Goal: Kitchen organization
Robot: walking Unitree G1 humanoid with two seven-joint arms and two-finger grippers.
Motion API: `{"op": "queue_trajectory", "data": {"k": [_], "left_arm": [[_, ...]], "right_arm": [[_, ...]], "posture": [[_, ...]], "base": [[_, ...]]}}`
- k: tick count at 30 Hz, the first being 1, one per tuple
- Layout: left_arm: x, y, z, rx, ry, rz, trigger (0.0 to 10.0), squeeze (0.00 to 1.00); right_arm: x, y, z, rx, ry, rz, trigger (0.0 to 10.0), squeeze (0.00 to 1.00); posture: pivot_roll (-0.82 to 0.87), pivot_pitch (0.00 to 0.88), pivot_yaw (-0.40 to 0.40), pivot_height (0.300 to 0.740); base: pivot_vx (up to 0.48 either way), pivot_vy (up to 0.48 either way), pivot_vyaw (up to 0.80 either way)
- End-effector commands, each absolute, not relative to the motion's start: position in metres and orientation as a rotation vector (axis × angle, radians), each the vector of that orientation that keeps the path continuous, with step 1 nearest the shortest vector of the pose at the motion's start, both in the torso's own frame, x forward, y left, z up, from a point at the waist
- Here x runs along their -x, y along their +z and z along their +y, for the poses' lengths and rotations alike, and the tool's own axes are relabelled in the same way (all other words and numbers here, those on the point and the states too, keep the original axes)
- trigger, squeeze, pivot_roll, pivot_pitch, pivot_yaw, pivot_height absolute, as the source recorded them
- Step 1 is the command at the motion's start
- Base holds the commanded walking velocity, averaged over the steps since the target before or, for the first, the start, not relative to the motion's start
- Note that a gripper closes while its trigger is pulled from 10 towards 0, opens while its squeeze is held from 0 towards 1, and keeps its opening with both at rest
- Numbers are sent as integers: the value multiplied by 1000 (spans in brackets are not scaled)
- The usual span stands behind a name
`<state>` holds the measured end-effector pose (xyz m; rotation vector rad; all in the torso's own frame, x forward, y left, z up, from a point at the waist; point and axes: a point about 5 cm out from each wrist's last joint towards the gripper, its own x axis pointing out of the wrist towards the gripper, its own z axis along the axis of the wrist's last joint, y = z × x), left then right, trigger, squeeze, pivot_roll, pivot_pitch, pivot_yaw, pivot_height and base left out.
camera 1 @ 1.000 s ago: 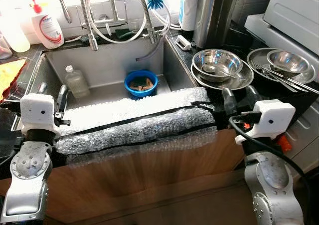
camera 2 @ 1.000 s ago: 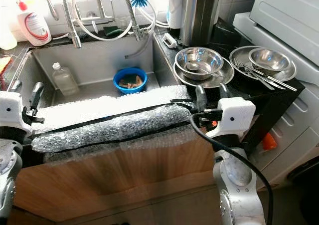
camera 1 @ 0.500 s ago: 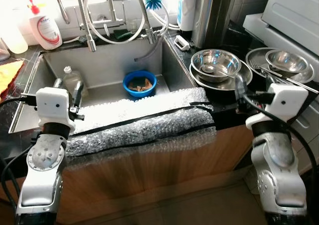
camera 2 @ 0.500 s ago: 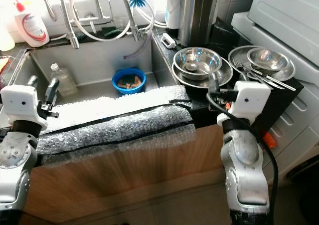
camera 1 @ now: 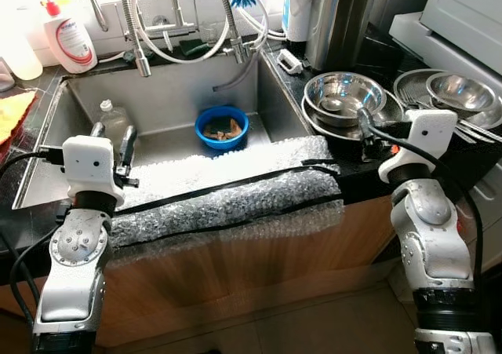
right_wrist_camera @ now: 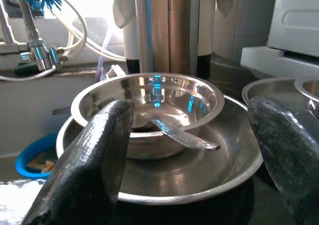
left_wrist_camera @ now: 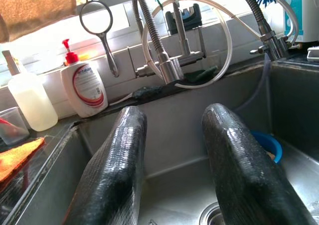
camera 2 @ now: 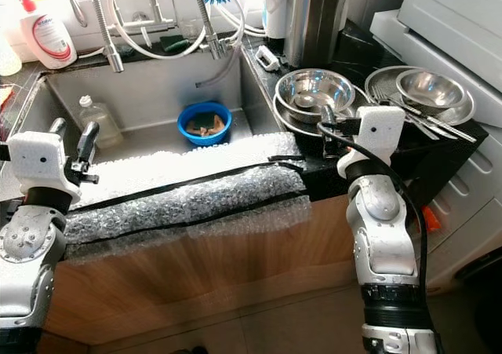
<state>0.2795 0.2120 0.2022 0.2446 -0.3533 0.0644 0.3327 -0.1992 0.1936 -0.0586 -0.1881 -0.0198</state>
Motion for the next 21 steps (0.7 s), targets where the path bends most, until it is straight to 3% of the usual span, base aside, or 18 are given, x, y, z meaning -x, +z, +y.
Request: {"op": "queue_trajectory", "data": {"k": [1, 11, 12, 14, 15, 16, 17, 18, 19, 20, 21], "left_arm": [[-279, 207, 213, -248, 74, -363, 10000, 0], [-279, 206, 209, -238, 65, -360, 10000, 0], [-279, 206, 210, -237, 67, -360, 10000, 0], [-279, 207, 211, -238, 70, -361, 10000, 0], [-279, 207, 211, -237, 72, -361, 10000, 0], [-278, 207, 212, -238, 74, -359, 10000, 0], [-278, 207, 212, -238, 74, -359, 10000, 0], [-278, 206, 212, -238, 74, -357, 10000, 0], [-278, 206, 212, -238, 74, -357, 10000, 0], [-278, 206, 211, -237, 74, -356, 10000, 0], [-278, 205, 211, -236, 74, -356, 10000, 0]], "right_arm": [[-335, 195, -201, 67, -18, -192, 10000, 0], [-345, 196, -197, 70, -26, -178, 10000, 0], [-346, 196, -196, 70, -27, -178, 8863, 0], [-347, 197, -196, 71, -28, -180, 8863, 0], [-347, 198, -195, 71, -26, -180, 5843, 0], [-349, 198, -194, 70, -23, -177, 4902, 0], [-349, 198, -194, 70, -23, -177, 4902, 0], [-350, 197, -193, 70, -20, -170, 3725, 0], [-350, 197, -193, 70, -20, -170, 3725, 0], [-351, 195, -194, 73, -23, -159, 0, 0], [-352, 194, -194, 75, -27, -148, 0, 0]], "posture": [[-68, 118, 70, 740], [-65, 117, 69, 740], [-60, 117, 67, 740], [-59, 117, 67, 740], [-60, 116, 67, 740], [-59, 117, 66, 740], [-59, 117, 66, 740], [-59, 117, 66, 740], [-59, 117, 66, 740], [-59, 116, 64, 740], [-58, 116, 64, 740]], "base": [[0, 0, 0], [0, 0, 0], [0, 0, 0], [0, 0, 0], [0, 0, 0], [0, 0, 0], [0, 0, 0], [0, 0, 0], [0, 0, 0], [0, 0, 0], [0, 0, 0]]}}
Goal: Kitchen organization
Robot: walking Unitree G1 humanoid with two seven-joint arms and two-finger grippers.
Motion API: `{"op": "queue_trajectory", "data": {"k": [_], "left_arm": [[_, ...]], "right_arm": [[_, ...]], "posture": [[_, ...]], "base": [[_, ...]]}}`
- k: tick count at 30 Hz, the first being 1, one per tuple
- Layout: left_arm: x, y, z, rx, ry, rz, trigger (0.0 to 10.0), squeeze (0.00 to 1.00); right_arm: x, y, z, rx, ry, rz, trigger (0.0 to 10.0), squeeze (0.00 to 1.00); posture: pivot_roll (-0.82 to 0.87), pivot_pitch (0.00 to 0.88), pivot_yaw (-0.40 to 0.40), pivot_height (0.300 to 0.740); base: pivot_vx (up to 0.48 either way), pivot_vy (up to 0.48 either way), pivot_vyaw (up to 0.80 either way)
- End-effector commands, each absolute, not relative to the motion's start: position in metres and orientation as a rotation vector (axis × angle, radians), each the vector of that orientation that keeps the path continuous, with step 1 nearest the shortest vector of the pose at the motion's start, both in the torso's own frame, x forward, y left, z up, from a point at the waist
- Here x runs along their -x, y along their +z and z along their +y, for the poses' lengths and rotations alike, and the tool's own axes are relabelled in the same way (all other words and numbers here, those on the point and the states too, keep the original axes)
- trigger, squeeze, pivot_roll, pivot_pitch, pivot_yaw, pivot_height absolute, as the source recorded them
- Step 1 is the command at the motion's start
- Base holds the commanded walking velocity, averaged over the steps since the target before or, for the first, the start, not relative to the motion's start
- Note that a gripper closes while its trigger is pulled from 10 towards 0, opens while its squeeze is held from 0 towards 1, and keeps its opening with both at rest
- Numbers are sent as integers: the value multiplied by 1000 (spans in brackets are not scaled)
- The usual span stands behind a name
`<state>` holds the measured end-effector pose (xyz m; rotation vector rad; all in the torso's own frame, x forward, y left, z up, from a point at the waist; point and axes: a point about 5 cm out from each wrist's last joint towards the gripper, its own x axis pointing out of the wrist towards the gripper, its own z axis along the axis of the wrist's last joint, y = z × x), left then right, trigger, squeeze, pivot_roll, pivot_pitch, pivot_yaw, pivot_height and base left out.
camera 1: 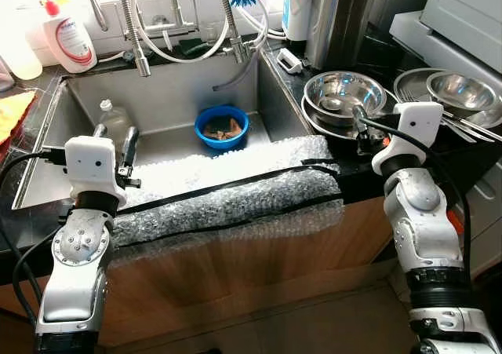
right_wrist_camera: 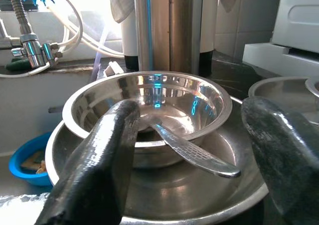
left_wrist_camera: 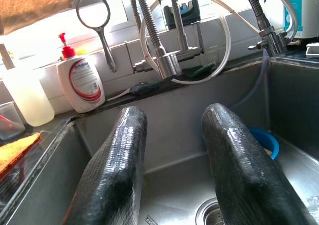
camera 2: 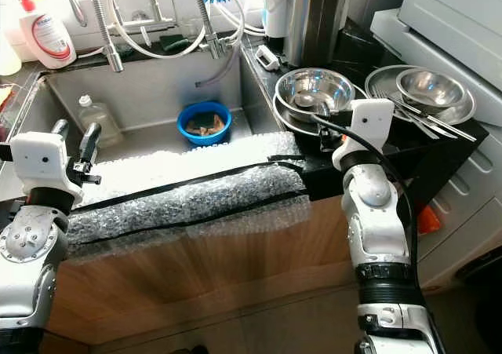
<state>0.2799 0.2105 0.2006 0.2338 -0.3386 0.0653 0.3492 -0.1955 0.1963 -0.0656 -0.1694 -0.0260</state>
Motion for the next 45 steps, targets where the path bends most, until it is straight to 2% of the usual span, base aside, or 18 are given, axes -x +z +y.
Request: {"op": "queue_trajectory", "data": {"k": [1, 2, 3, 4, 5, 14, 15, 16, 17, 18, 19, 22, 28, 45], "left_arm": [[-278, 205, 211, -236, 74, -356, 10000, 0], [-278, 205, 211, -236, 74, -356, 10000, 0], [-278, 205, 211, -235, 75, -355, 10000, 0], [-278, 204, 210, -235, 74, -354, 10000, 0], [-278, 204, 210, -233, 74, -353, 10000, 0], [-277, 204, 210, -232, 76, -353, 10000, 0], [-277, 204, 210, -231, 79, -354, 10000, 0], [-277, 204, 210, -231, 79, -355, 10000, 0], [-277, 204, 210, -231, 80, -355, 10000, 0], [-277, 204, 210, -232, 80, -356, 10000, 0], [-277, 204, 210, -232, 80, -357, 10000, 0], [-277, 205, 210, -234, 81, -359, 10000, 0], [-277, 205, 209, -232, 78, -360, 10000, 0], [-278, 206, 208, -232, 82, -364, 10000, 0]], "right_arm": [[-352, 194, -194, 75, -27, -148, 0, 0], [-352, 194, -194, 75, -27, -148, 0, 0], [-352, 194, -194, 75, -26, -145, 1216, 0], [-352, 193, -194, 81, -27, -137, 3804, 0], [-353, 192, -194, 82, -35, -128, 10000, 0], [-355, 191, -198, 83, -52, -114, 10000, 0], [-355, 193, -196, 76, -43, -126, 8275, 0], [-355, 193, -196, 77, -39, -129, 5608, 0], [-355, 194, -195, 81, -35, -131, 824, 0], [-355, 194, -195, 82, -35, -131, 824, 0], [-355, 194, -195, 81, -35, -131, 78, 0], [-356, 195, -194, 80, -34, -134, 588, 0], [-355, 195, -194, 78, -31, -136, 0, 0], [-355, 208, -189, 48, -17, -204, 0, 0]], "posture": [[-58, 116, 64, 740], [-58, 116, 64, 740], [-55, 115, 63, 740], [-57, 115, 62, 740], [-60, 116, 62, 740], [-55, 115, 60, 740], [-56, 115, 60, 740], [-57, 115, 59, 740], [-55, 114, 59, 740], [-55, 114, 59, 740], [-55, 114, 59, 740], [-55, 113, 59, 740], [-55, 113, 58, 740], [-54, 109, 56, 740]], "base": [[0, 0, 0], [0, 0, 0], [0, 0, 0], [0, 0, 0], [0, 0, 0], [0, 0, 0], [0, 0, 0], [0, 0, 0], [0, 0, 0], [0, 0, 0], [0, 0, 0], [0, 0, 0], [0, 0, 0], [0, 0, 0]]}}
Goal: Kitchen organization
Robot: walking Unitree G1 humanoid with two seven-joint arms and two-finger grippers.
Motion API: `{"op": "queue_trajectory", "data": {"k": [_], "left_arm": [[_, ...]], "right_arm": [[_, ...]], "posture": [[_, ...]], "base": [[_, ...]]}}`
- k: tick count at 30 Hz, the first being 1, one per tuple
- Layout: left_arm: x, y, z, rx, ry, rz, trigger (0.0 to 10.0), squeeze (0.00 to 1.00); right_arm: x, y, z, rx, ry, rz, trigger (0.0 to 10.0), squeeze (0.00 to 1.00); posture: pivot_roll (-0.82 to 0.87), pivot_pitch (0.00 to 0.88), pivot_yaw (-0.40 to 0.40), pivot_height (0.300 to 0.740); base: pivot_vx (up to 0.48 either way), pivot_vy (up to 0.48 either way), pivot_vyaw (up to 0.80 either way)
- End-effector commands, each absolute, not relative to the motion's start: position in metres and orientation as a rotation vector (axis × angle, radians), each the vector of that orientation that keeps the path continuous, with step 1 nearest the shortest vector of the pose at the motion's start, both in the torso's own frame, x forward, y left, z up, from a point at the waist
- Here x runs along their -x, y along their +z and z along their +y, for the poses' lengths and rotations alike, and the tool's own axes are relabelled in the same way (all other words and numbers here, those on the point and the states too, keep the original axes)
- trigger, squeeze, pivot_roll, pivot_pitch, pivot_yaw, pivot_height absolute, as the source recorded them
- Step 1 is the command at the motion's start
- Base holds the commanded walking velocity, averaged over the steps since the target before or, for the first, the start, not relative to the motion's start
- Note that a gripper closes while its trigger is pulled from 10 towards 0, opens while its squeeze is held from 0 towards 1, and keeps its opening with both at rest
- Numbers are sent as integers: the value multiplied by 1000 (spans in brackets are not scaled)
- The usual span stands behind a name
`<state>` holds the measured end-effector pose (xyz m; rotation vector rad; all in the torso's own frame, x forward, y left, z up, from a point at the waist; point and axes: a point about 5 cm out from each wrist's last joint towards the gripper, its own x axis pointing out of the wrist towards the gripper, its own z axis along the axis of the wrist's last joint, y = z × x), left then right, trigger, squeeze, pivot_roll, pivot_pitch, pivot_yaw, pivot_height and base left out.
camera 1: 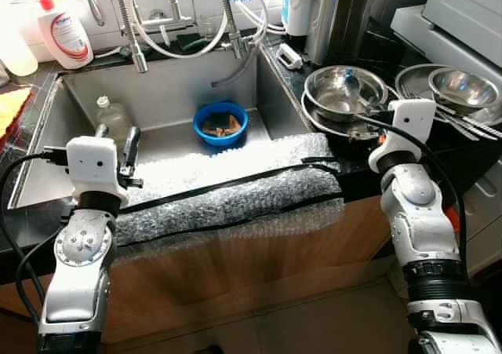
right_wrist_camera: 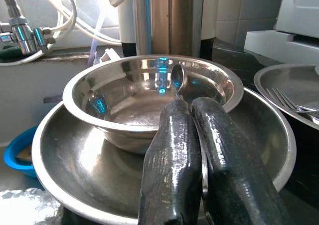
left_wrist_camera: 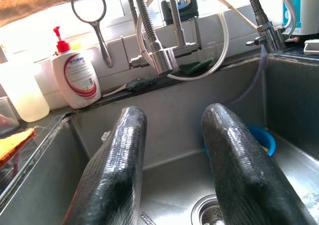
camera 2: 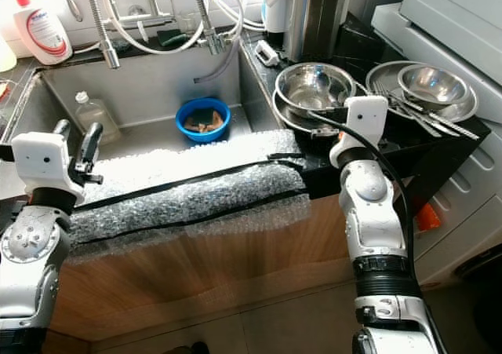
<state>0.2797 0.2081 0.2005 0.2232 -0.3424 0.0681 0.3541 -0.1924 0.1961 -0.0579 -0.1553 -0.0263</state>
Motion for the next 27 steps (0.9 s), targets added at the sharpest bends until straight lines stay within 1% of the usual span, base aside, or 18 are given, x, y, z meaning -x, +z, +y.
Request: {"op": "queue_trajectory", "data": {"k": [1, 12, 13, 14, 18, 20, 23, 25, 26, 27], "left_arm": [[-278, 206, 208, -232, 83, -364, 10000, 0], [-278, 208, 207, -232, 83, -371, 10000, 0], [-279, 209, 207, -234, 82, -374, 10000, 0], [-279, 209, 206, -236, 82, -377, 10000, 0], [-280, 210, 206, -238, 85, -381, 10000, 0], [-281, 213, 207, -243, 86, -391, 10000, 0], [-281, 217, 208, -247, 88, -399, 10000, 0], [-281, 219, 209, -246, 90, -406, 10000, 0], [-282, 223, 210, -231, 98, -416, 10000, 0], [-282, 223, 210, -226, 100, -419, 10000, 0]], "right_arm": [[-355, 211, -188, 44, -12, -222, 0, 0], [-347, 241, -185, -12, -22, -404, 0, 0], [-345, 246, -183, -12, -19, -431, 6941, 0], [-344, 251, -181, -18, -12, -453, 10000, 0], [-342, 256, -175, -43, 25, -488, 10000, 0], [-335, 267, -164, -110, 134, -549, 10000, 0], [-327, 275, -156, -172, 226, -591, 10000, 0], [-323, 281, -152, -242, 274, -615, 10000, 0], [-316, 287, -149, -340, 345, -640, 10000, 0], [-315, 288, -149, -361, 360, -645, 10000, 0]], "posture": [[-54, 109, 56, 740], [-53, 110, 55, 740], [-54, 110, 55, 740], [-55, 111, 55, 740], [-56, 110, 55, 740], [-53, 112, 56, 740], [-53, 112, 56, 740], [-54, 113, 55, 740], [-55, 113, 53, 740], [-55, 113, 53, 740]], "base": [[0, 0, 0], [0, 0, 0], [0, 0, 0], [0, 0, 0], [0, 0, 0], [0, 0, 0], [0, 0, 0], [0, 0, 0], [0, 0, 0], [0, 0, 0]]}}
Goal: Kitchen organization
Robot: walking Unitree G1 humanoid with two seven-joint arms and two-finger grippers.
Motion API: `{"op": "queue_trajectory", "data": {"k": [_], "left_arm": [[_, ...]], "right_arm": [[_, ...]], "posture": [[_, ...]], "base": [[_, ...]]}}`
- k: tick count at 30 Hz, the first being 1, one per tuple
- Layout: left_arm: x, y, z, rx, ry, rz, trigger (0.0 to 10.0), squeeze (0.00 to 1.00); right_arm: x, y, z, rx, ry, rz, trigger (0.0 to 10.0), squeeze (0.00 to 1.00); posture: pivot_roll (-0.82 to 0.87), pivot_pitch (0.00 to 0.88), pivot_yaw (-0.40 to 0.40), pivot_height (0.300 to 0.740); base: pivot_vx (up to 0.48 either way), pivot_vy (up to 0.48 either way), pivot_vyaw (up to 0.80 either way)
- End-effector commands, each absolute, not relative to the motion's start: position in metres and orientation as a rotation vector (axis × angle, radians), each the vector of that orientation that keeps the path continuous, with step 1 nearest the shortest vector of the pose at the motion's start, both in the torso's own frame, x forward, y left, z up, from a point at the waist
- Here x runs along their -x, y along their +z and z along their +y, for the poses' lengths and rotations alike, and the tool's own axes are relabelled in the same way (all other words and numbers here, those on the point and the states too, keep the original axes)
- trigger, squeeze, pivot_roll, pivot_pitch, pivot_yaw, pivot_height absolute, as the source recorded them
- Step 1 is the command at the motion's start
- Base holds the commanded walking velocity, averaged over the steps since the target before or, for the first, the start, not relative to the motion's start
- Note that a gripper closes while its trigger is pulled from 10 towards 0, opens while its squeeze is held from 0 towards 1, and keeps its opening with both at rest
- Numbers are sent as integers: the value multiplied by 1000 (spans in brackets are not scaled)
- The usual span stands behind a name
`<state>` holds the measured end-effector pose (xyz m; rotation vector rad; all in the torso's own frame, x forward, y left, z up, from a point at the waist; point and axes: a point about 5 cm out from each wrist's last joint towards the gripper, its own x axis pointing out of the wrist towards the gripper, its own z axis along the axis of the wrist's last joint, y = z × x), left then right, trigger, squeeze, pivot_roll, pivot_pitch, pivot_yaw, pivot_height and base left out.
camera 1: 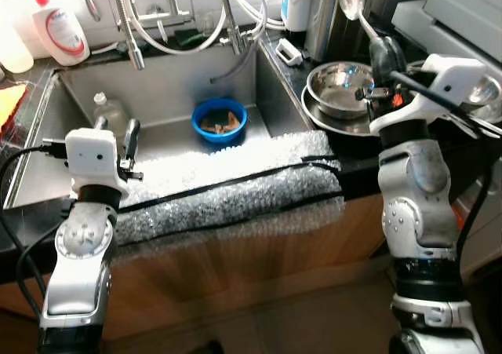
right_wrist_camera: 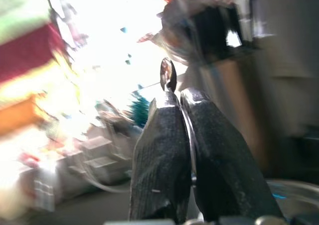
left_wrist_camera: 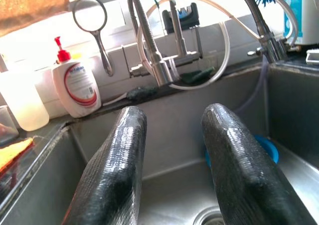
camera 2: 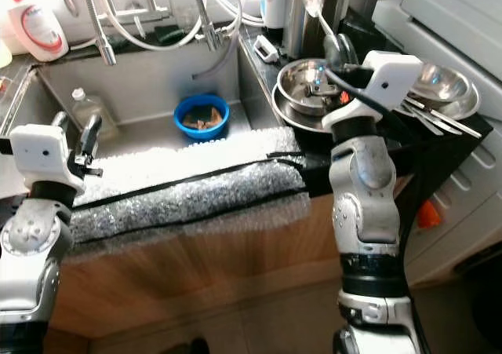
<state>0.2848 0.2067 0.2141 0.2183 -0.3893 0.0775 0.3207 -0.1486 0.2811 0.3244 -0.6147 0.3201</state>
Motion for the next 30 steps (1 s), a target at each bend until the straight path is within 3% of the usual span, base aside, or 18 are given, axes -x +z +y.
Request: {"op": "queue_trajectory", "data": {"k": [1, 9, 14, 16, 19, 30], "left_arm": [[-283, 227, 210, -207, 104, -427, 10000, 0], [-289, 240, 199, -12, 9, -428, 10000, 0], [-291, 244, 186, 157, -156, -395, 10000, 0], [-288, 240, 174, 334, -324, -328, 10000, 0], [-282, 241, 164, 397, -434, -310, 10000, 0], [-274, 242, 135, 652, -645, -248, 10000, 0]], "right_arm": [[-314, 287, -148, -438, 394, -629, 10000, 0], [-302, 267, -140, -584, 544, -547, 10000, 0], [-296, 256, -138, -627, 552, -520, 10000, 0], [-290, 251, -137, -665, 576, -493, 10000, 0], [-285, 249, -139, -725, 598, -490, 10000, 0], [-271, 229, -122, -1019, 703, -406, 10000, 0]], "posture": [[-55, 113, 53, 740], [-55, 113, 53, 740], [-49, 110, 56, 740], [-50, 108, 58, 740], [-50, 109, 58, 740], [-51, 104, 51, 740]], "base": [[0, 0, 0], [0, 0, 0], [0, 0, 0], [0, 0, 0], [0, 0, 0], [0, 0, 0]]}}
